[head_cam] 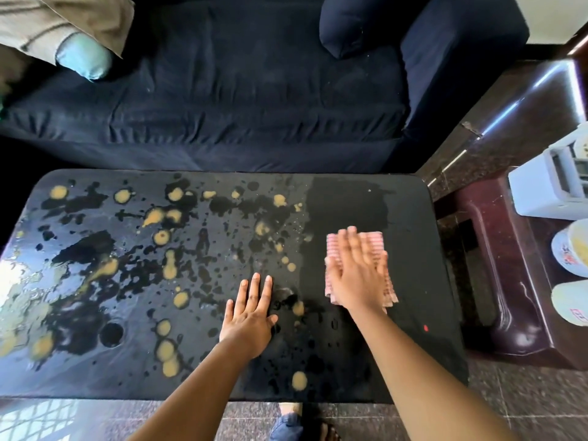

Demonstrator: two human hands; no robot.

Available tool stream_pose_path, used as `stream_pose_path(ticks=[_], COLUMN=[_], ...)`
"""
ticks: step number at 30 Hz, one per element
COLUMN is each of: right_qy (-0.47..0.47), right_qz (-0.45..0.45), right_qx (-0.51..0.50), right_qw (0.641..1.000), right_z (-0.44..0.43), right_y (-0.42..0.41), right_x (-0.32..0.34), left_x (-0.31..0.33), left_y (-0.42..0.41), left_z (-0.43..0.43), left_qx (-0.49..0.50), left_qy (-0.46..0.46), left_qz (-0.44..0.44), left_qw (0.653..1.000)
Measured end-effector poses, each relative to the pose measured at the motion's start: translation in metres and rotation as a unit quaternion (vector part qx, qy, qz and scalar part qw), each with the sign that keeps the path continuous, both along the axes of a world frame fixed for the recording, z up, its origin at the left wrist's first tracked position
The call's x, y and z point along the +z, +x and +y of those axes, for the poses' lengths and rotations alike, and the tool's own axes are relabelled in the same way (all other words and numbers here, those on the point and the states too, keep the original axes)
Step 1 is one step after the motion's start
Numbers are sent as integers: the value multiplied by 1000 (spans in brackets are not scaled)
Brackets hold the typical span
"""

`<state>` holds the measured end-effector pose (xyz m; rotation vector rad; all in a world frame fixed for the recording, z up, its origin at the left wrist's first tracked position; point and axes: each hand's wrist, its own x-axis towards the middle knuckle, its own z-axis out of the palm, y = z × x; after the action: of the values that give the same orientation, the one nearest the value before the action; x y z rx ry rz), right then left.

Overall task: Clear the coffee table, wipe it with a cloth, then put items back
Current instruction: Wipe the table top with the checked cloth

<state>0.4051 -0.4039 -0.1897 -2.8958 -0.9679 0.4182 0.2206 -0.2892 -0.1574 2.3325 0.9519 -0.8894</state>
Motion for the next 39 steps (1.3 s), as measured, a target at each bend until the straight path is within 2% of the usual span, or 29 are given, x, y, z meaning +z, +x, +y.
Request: stream_pose_path(ticks=[2, 3, 7, 9, 11, 13, 16, 19, 22, 27, 30, 35, 39], right_qy=[0, 10, 32, 21, 6, 4, 16, 46, 44, 18, 32, 60, 47], right_qz=[8, 14, -9, -14, -13, -27, -24, -15, -19, -39, -27, -11, -36], right_qx=[-93, -86, 126, 172, 132, 36, -52, 2, 55, -16, -48, 61, 37], right_qw=[996, 996, 991, 985, 991, 999, 998, 999, 997, 999, 998, 996, 998], right_z=[3, 7, 1, -14, -32, -44, -28, -2, -15, -62, -45, -19, -71], right_y=[-5, -17, -61, -49, -33, -29, -53, -87, -84, -56, -73, -109, -82], right_x=[1, 2, -2, -5, -6, -6, -5, -4, -7, -8, -7, -8, -10], left_x=[0, 0, -1, -1, -1, -2, -2, -2, -1, -2, -4, -6, -5], left_y=[0, 1, 1, 0, 1, 1, 1, 2, 0, 0, 0, 0, 0], left_z=[0, -1, -2, -1, -1, 0, 0, 1, 0, 2, 1, 0, 0], left_qx=[2, 3, 5, 4, 4, 5, 5, 3, 0, 0, 0, -4, 0], left_qy=[-5, -4, -1, -3, -6, -9, -10, -9, -13, -12, -10, 2, -5], left_qz=[4, 4, 10, 12, 12, 13, 13, 14, 20, 19, 19, 20, 16], left_qw=[1000, 1000, 1000, 1000, 1000, 1000, 1000, 1000, 1000, 1000, 1000, 1000, 1000])
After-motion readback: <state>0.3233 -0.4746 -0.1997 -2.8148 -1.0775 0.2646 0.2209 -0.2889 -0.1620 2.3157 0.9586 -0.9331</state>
